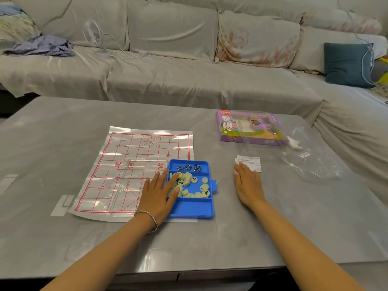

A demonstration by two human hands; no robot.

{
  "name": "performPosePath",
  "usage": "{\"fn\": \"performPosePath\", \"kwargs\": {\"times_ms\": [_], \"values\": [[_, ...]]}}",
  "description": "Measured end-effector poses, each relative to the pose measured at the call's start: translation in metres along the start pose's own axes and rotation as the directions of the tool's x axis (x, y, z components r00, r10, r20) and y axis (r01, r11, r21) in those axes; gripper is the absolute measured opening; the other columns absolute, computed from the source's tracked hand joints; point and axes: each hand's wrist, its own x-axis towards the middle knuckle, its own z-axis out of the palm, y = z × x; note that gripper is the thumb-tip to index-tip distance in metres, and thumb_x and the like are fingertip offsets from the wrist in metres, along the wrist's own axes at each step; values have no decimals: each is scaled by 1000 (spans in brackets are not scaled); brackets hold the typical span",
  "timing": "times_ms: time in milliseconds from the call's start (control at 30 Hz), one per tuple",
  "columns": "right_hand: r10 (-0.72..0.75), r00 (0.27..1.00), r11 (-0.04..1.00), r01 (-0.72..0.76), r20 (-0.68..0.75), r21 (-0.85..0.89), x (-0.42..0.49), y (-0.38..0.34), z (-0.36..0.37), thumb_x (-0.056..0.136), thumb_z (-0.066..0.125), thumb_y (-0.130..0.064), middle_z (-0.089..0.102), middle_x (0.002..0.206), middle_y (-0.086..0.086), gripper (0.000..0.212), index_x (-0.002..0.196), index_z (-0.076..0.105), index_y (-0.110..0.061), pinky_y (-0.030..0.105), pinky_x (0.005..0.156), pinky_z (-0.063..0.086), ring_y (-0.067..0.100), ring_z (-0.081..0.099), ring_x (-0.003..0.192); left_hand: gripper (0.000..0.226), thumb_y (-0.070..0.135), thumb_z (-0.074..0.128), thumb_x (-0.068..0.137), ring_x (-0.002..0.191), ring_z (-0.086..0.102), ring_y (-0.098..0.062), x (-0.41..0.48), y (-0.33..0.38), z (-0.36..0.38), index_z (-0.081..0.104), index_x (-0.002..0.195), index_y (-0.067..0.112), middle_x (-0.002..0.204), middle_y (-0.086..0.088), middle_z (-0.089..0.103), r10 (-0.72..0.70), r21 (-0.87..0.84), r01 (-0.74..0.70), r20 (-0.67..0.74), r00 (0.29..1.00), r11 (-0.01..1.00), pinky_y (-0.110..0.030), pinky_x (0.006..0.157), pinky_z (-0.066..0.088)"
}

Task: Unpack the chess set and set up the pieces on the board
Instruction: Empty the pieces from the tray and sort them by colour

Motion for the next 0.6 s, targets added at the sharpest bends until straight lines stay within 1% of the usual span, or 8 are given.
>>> {"fn": "performPosePath", "kwargs": {"times_ms": [67, 100, 167, 200, 300, 367, 467, 600], "values": [[-94, 986, 982, 114, -136, 152, -5, -29, 2, 100, 38, -27, 48, 138, 4, 37, 133, 49, -15, 33, 109, 29, 20, 42, 129, 103, 79, -32, 54, 144, -7, -17, 0, 0, 0, -7, 144, 36, 156, 7, -5, -3, -4, 3, -13, 1000, 1000, -32, 111, -12], [-151, 979, 961, 177, -134, 210, -6, -47, 3, 99, 41, -27, 54, 131, 3, 33, 127, 54, -15, 30, 102, 35, 19, 49, 121, 103, 79, -32, 54, 144, -6, -16, 0, 0, 0, -7, 144, 35, 156, 7, -5, -6, -7, 6, -21, 1000, 1000, -31, 111, -12], [-243, 969, 931, 243, -33, 271, -3, -83, 7, 98, 44, -29, 58, 122, 1, 30, 121, 58, -16, 25, 91, 41, 16, 55, 110, 105, 79, -32, 55, 144, -4, -16, 0, 0, 0, -4, 146, 33, 156, 7, -2, -15, -27, 14, -31, 999, 1000, -31, 112, -10], [-263, 964, 938, 248, 32, 244, 0, -99, 10, 98, 44, -29, 59, 120, 2, 30, 120, 58, -15, 26, 87, 43, 17, 56, 107, 106, 78, -32, 55, 144, -4, -16, -1, 0, 0, -3, 146, 33, 156, 7, -1, -19, -31, 18, -33, 999, 999, -31, 112, -10], [-190, 970, 974, 206, 155, -97, 14, -132, 22, 98, 41, -21, 55, 123, 9, 30, 122, 53, -9, 31, 84, 44, 25, 54, 108, 107, 76, -35, 54, 144, -5, -14, -2, 2, -1, -1, 146, 33, 156, 8, -3, -25, -30, 24, -42, 999, 999, -30, 111, -12], [-97, 978, 964, 138, 183, -229, 19, -143, 27, 100, 37, -25, 46, 130, 13, 35, 128, 46, -6, 31, 88, 43, 28, 50, 114, 108, 75, -36, 53, 144, -5, -14, -2, 3, -1, 0, 146, 34, 156, 9, -2, -31, -32, 29, -47, 998, 999, -30, 111, -13], [-21, 980, 987, 52, 198, -151, 25, -155, 33, 99, 38, -37, 42, 132, 14, 44, 131, 44, -7, 34, 94, 41, 30, 46, 118, 107, 75, -37, 53, 144, -6, -15, -2, 3, -2, 0, 146, 35, 156, 8, -2, -34, -35, 32, -50, 998, 999, -31, 111, -14], [-19, 972, 1000, 13, 236, 26, 33, -166, 40, 93, 51, -32, 55, 120, 11, 32, 115, 59, -11, 34, 90, 46, 26, 53, 108, 88, 67, -20, 67, 144, -6, -14, -3, 3, -3, 0, 146, 34, 156, 8, -2, -32, -42, 29, -60, 998, 999, -32, 112, -13]]}}
